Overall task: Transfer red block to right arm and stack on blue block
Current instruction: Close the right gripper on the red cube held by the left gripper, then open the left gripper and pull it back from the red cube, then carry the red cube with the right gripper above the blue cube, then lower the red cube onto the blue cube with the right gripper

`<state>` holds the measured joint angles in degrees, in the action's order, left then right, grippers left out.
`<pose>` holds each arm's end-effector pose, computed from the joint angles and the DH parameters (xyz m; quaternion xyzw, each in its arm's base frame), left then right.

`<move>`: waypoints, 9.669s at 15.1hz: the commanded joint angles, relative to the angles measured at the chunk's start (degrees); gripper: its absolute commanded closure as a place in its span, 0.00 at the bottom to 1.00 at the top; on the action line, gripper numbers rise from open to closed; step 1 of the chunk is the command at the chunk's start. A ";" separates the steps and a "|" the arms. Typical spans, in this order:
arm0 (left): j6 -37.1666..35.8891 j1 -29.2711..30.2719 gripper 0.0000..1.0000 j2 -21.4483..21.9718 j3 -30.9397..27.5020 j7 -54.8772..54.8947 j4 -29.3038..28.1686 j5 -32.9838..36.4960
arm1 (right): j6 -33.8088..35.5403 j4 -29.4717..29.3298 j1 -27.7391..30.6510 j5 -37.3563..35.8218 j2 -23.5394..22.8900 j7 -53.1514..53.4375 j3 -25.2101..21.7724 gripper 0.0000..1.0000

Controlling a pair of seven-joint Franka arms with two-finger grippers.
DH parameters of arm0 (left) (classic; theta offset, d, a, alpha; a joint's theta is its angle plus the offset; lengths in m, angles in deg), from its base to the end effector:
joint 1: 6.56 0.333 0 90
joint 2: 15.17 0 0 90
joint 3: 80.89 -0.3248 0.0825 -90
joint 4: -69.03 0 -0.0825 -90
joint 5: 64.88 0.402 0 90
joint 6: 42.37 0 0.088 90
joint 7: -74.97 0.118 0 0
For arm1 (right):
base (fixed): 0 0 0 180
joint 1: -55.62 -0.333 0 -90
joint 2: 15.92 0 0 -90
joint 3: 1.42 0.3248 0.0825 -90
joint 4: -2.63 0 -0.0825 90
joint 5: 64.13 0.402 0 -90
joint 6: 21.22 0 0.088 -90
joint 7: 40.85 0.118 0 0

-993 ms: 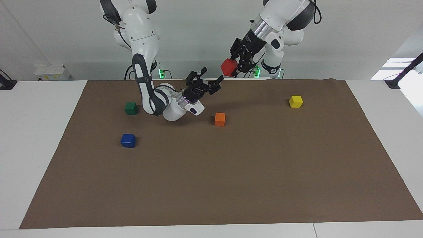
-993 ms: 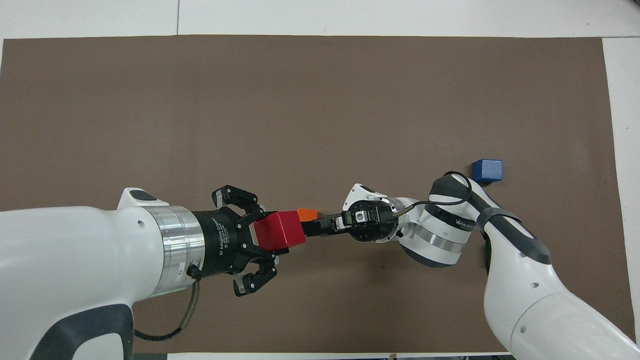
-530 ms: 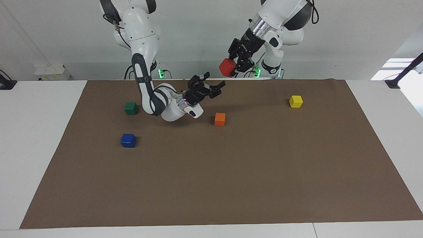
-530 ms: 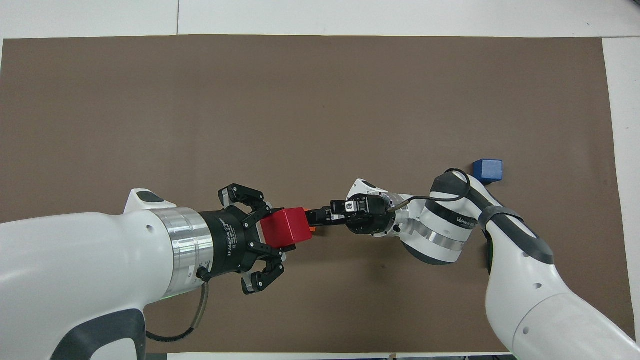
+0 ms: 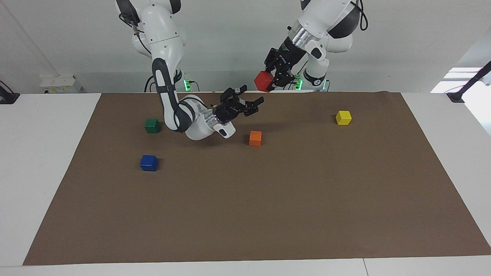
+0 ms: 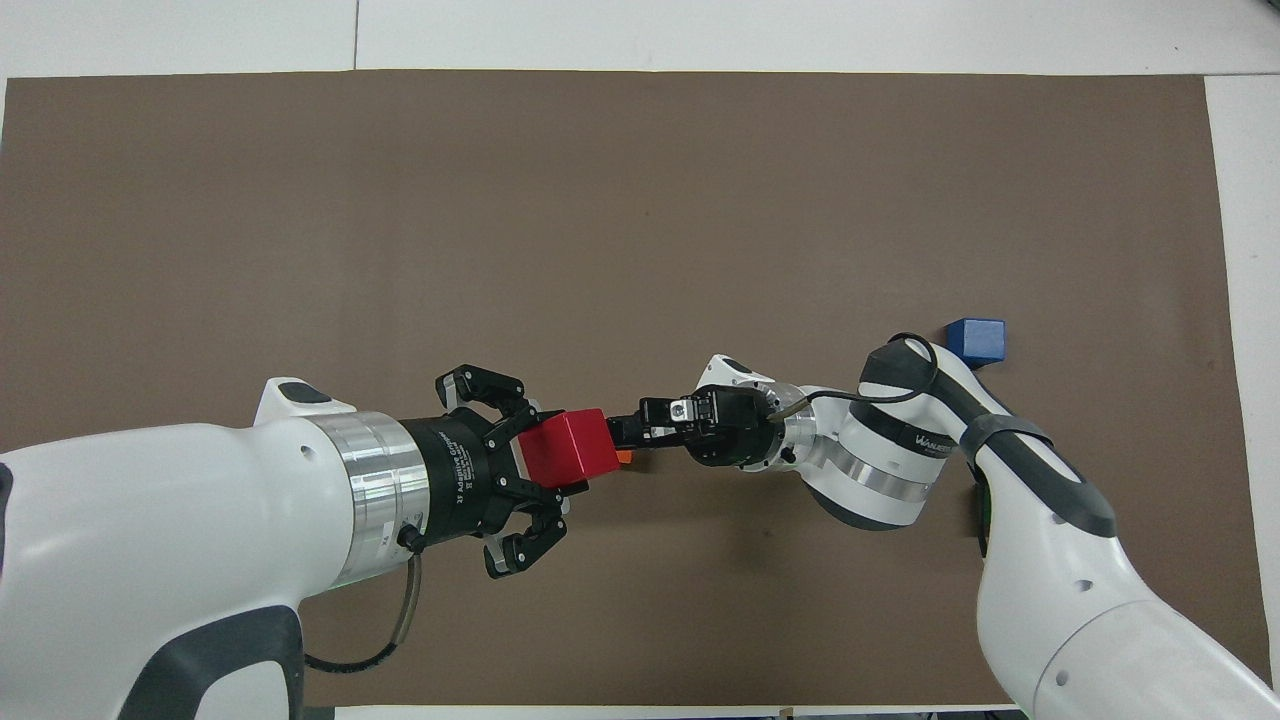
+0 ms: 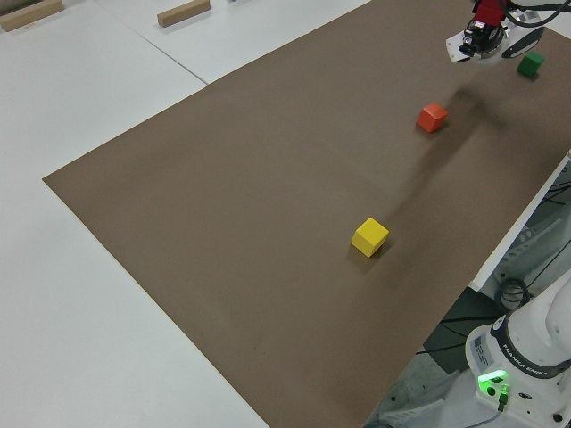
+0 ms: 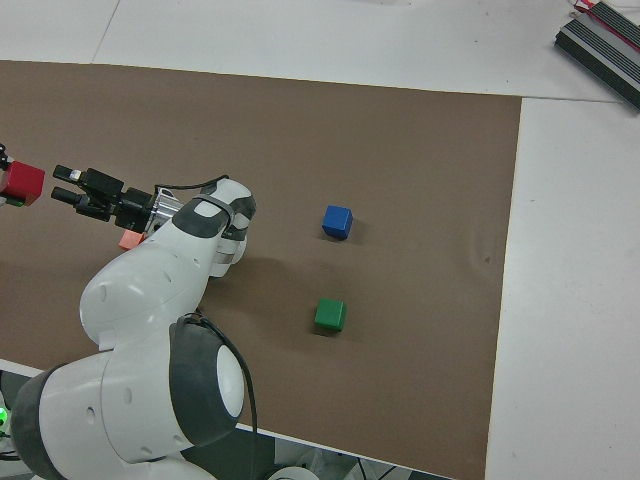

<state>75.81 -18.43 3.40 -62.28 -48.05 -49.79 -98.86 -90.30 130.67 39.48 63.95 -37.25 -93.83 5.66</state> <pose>0.4144 -0.3056 0.5892 0.5909 0.7603 -0.1856 0.1959 0.4790 0.3225 0.3182 -0.4265 0.0340 0.0549 0.9022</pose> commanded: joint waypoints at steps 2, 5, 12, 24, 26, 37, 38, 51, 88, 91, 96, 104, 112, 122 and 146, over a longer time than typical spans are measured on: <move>4.25 -1.05 1.00 -0.38 -0.42 0.06 -1.76 0.67 | -2.63 0.46 0.50 -3.28 1.12 -0.02 0.21 0.00; 4.69 -0.53 1.00 -0.47 -0.51 0.23 -2.38 0.58 | -5.44 0.72 0.50 -3.72 2.53 5.51 0.30 0.00; 6.63 -0.44 1.00 -0.56 -1.03 12.23 -5.45 -7.04 | -7.83 1.33 0.06 -5.12 2.71 6.92 0.30 0.00; 3.99 1.67 1.00 4.45 -7.71 23.00 -13.19 -23.84 | -9.83 1.25 -0.03 -5.13 4.02 8.33 0.48 0.00; 3.99 1.50 1.00 4.63 -7.63 23.00 -13.28 -24.12 | -12.56 1.16 -0.11 -5.13 4.46 8.51 0.48 0.00; 8.82 -0.26 1.00 6.65 -7.54 23.09 -17.76 -26.31 | -16.35 0.72 -0.64 -5.04 5.87 9.66 1.44 0.00; 9.52 -0.87 1.00 6.47 -7.54 23.09 -17.76 -26.31 | -16.35 0.72 -0.64 -4.95 5.87 9.48 1.53 0.00; 11.29 -3.16 1.00 5.95 -7.54 23.00 -17.85 -26.49 | -16.35 0.81 -2.14 -2.66 6.13 10.97 2.67 0.16; -11.20 17.21 0.00 -2.39 -7.36 70.06 1.55 18.84 | -20.47 -2.61 21.39 -36.72 14.74 24.68 2.85 1.00; -18.84 18.20 0.00 -11.60 -7.36 81.50 12.70 26.83 | -20.83 -7.52 28.07 -50.24 17.64 30.02 2.85 1.00; -29.73 17.85 0.00 -23.99 -7.27 96.27 28.87 36.60 | -21.27 -19.65 33.55 -74.77 18.26 34.70 2.85 1.00; -37.76 18.01 0.00 -26.24 -7.01 108.42 34.55 41.80 | -35.41 -24.42 30.75 -113.37 18.35 37.59 3.55 1.00; -35.12 17.40 0.00 -19.64 -7.54 113.26 24.70 39.34 | -45.07 -19.16 28.27 -129.31 17.56 47.69 3.55 1.00; -33.36 17.49 0.00 -13.83 -9.03 114.76 17.22 35.48 | -64.14 -8.88 26.16 -131.42 14.84 55.62 3.55 1.00; -28.53 15.56 0.00 -14.96 -11.76 115.37 21.78 33.10 | -72.78 0.81 26.60 -131.42 16.42 58.96 3.55 1.00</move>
<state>46.99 -2.32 -11.31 -73.50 66.49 -29.74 -64.93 -161.65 128.88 65.47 -65.87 -22.12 -37.21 8.71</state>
